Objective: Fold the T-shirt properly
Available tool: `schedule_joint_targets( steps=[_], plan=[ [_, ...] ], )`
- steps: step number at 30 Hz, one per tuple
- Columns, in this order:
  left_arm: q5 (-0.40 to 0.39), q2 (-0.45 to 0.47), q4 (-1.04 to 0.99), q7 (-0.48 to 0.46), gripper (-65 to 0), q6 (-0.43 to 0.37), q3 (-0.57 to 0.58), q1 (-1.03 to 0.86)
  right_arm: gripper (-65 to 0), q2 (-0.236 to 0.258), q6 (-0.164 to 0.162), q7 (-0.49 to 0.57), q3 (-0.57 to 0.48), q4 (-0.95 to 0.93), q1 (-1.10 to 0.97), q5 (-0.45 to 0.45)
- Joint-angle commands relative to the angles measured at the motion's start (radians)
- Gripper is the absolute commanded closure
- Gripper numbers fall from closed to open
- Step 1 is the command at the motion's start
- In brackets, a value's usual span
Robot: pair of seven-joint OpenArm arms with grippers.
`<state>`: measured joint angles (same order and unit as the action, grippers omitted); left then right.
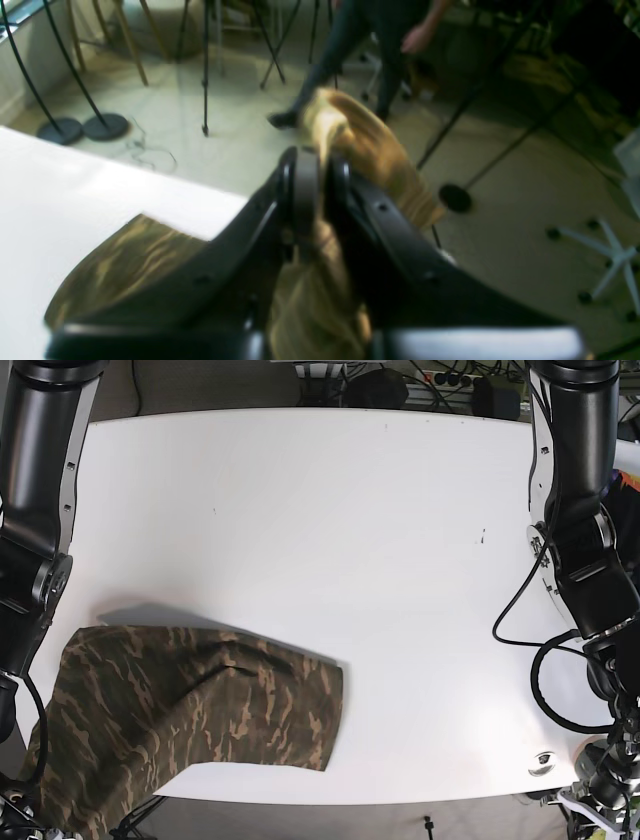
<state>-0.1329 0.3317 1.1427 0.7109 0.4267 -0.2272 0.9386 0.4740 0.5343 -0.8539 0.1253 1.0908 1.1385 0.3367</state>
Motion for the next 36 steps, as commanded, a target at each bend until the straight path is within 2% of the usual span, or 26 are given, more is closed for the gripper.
schedule_joint_targets(
  steps=[1,4,9,12,16,24,30,34,36],
  plan=[
    [-0.017,0.0,0.015,-0.023,-3.1,0.001,0.001,0.01,-2.2,0.013,-0.007,0.017,0.006,0.01,0.016,-0.003],
    [-0.018,-0.006,0.015,-0.023,-7.5,0.001,0.001,-0.033,-2.2,0.013,-0.007,0.018,0.006,0.01,-0.004,-0.003],
    [-0.046,-0.065,0.046,-0.024,-30.3,0.001,0.001,-0.122,-2.2,0.013,-0.007,0.018,0.006,0.012,-0.047,-0.003],
    [-0.087,-0.108,0.096,-0.024,-38.8,0.001,0.001,-0.189,-2.2,0.015,-0.004,0.018,0.007,0.012,-0.061,-0.003],
    [-0.126,-0.176,0.112,-0.027,-40.4,0.001,0.007,-0.247,-2.2,0.013,0.0,0.02,0.06,0.012,-0.104,-0.003],
    [-0.127,-0.297,0.073,-0.049,-40.6,0.001,0.075,-0.313,-2.2,0.013,0.0,0.017,0.098,0.056,-0.179,-0.003],
    [-0.126,-0.351,-0.063,-0.121,-40.6,-0.004,0.127,-0.323,-2.2,0.012,-0.004,0.017,0.098,0.128,-0.252,-0.001],
    [-0.132,-0.369,-0.181,-0.216,-40.6,-0.004,0.185,-0.32,-2.2,0.012,-0.004,0.017,0.098,0.13,-0.28,0.008],
    [-0.127,-0.388,-0.249,-0.268,-40.6,-0.004,0.21,-0.32,-2.2,0.016,-0.009,0.017,0.099,0.13,-0.298,0.048]
  ],
)
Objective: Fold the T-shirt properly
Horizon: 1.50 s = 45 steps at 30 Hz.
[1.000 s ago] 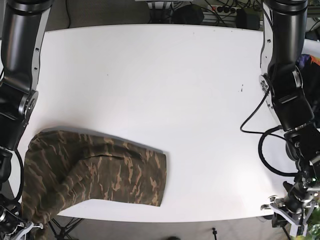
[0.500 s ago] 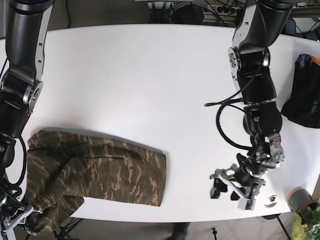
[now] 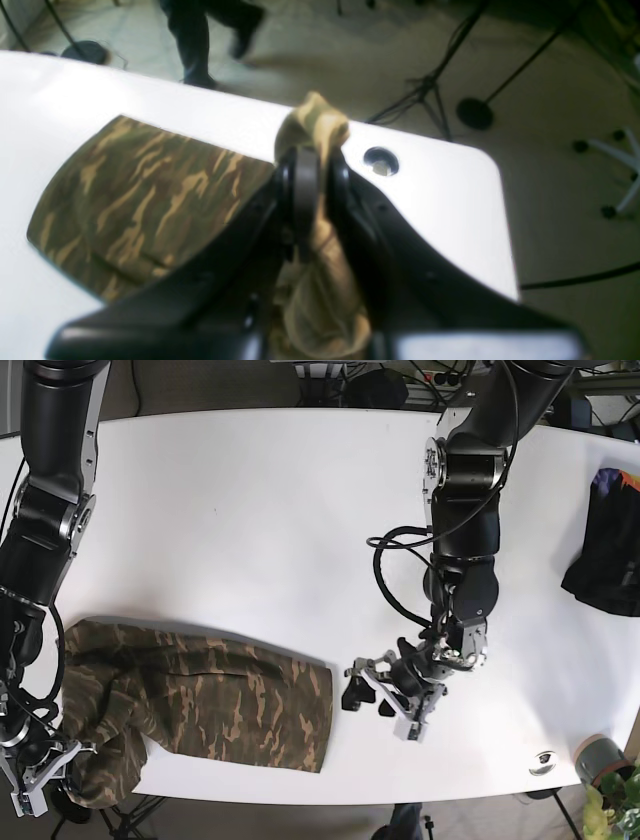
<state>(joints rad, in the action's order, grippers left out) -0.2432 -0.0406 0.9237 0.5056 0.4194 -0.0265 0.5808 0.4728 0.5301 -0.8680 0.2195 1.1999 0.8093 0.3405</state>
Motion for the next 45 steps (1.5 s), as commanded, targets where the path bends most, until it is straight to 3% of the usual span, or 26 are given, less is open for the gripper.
schedule_joint_targets(
  steps=[1,7,12,14,25,34,45],
  plan=[
    [-0.017,-0.018,-0.051,-0.08,-40.6,0.003,0.012,0.038,-2.2,0.019,-0.005,0.031,0.005,0.021,0.025,0.061],
    [-0.015,-0.061,-0.208,-0.212,-40.6,-0.006,0.02,0.048,-2.2,0.022,-0.005,0.031,0.005,0.041,-0.028,0.128],
    [-0.015,-0.083,-0.338,-0.31,-40.7,-0.121,0.02,0.075,-2.2,0.02,-0.005,0.031,0.005,0.13,-0.09,0.133],
    [-0.015,-0.084,-0.366,-0.331,-40.7,-0.132,0.02,0.083,-2.2,0.019,-0.005,0.031,0.004,0.157,-0.11,0.133],
    [-0.015,-0.086,-0.386,-0.336,-40.8,-0.132,0.024,0.104,-2.2,0.014,-0.005,0.031,0.004,0.174,-0.136,0.133],
    [-0.023,-0.115,-0.506,-0.339,-40.8,-0.132,0.116,0.15,-2.2,0.013,-0.005,0.031,0.005,0.177,-0.136,0.134],
    [-0.021,-0.116,-0.515,-0.374,-40.6,-0.132,0.118,0.143,-2.2,0.013,0.003,-0.003,0.08,0.177,-0.138,0.136]
  ],
)
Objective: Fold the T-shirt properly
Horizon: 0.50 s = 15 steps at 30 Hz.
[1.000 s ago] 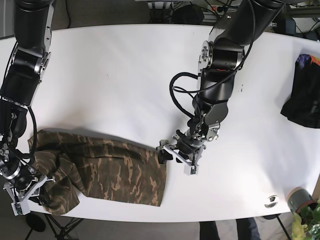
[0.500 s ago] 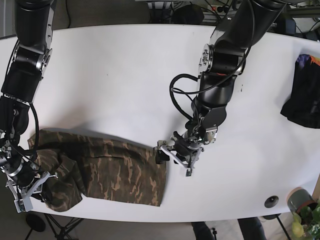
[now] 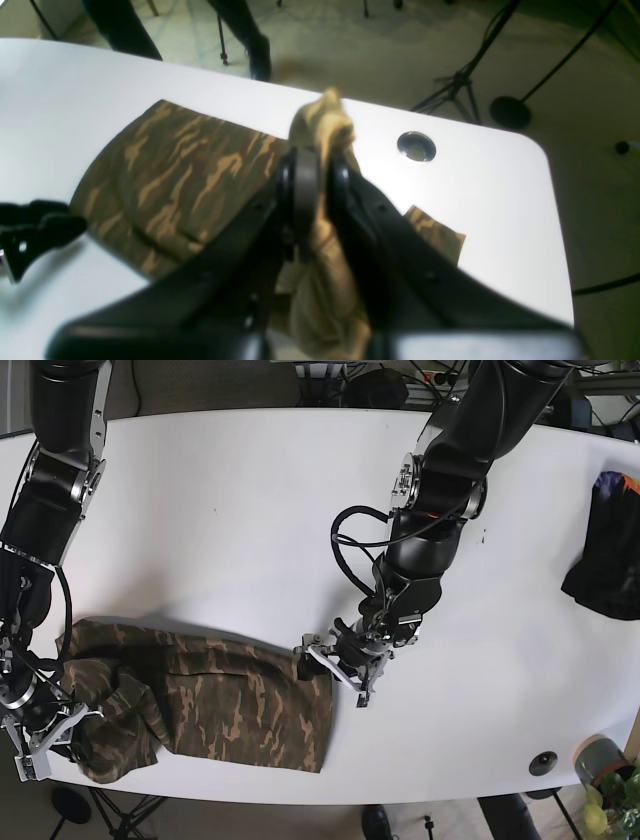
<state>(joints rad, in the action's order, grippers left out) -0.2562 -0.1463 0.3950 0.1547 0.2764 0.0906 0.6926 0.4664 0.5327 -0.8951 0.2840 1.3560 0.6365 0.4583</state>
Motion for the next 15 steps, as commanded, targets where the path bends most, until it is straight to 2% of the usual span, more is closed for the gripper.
schedule_joint_targets(
  steps=[1,6,10,12,15],
  plan=[
    [-0.009,-0.011,0.011,-0.024,-40.4,0.011,0.001,0.031,-2.2,0.019,0.002,0.024,0.017,0.021,0.035,0.018],
    [-0.009,-0.011,-0.049,-0.037,-40.3,0.011,0.001,0.035,-2.2,0.019,0.002,0.024,0.021,0.021,0.035,0.018],
    [-0.002,-0.011,-0.09,-0.119,-40.3,0.011,0.002,0.032,-2.2,0.019,0.002,0.024,0.021,0.021,0.035,0.018],
    [-0.002,-0.011,-0.109,-0.122,-40.1,0.011,0.002,0.034,-2.2,0.019,0.002,0.024,0.021,0.021,0.035,0.018],
    [-0.002,-0.011,-0.11,-0.122,-35.0,0.011,0.002,0.035,-2.2,0.01,0.002,0.024,0.021,0.021,0.035,0.018]
  ],
)
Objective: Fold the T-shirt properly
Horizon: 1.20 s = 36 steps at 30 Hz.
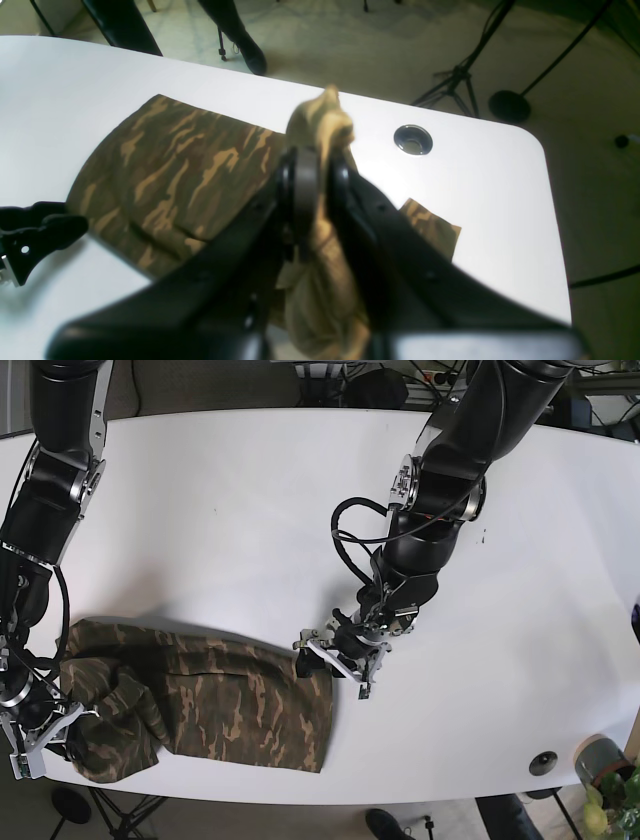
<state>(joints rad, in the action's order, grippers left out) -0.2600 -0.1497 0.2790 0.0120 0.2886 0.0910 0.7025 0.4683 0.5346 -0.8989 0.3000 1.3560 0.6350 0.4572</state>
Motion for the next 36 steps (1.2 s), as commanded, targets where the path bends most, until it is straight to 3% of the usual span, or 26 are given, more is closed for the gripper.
schedule_joint_targets(
  steps=[1,6,9,20,36],
  plan=[
    [0.001,-0.007,0.006,0.021,-29.9,-0.001,0.003,0.026,-2.2,-0.004,0.0,0.028,0.005,0.021,0.036,0.019],
    [-0.002,-0.007,0.006,0.016,-8.1,-0.002,0.063,0.029,-2.2,-0.012,0.0,0.028,0.005,0.021,0.036,0.019],
    [-0.003,-0.007,0.006,0.016,0.0,-0.007,0.069,0.03,-2.2,-0.013,0.0,0.028,0.006,0.021,0.027,0.018],
    [0.0,-0.007,0.134,0.027,0.0,-0.007,0.071,0.007,-2.2,-0.015,0.0,0.031,0.006,0.021,0.018,0.018],
    [-0.005,0.112,0.584,0.259,0.0,-0.007,0.069,-0.18,-2.2,-0.016,0.002,0.03,0.001,0.023,0.016,0.018]
  ],
)
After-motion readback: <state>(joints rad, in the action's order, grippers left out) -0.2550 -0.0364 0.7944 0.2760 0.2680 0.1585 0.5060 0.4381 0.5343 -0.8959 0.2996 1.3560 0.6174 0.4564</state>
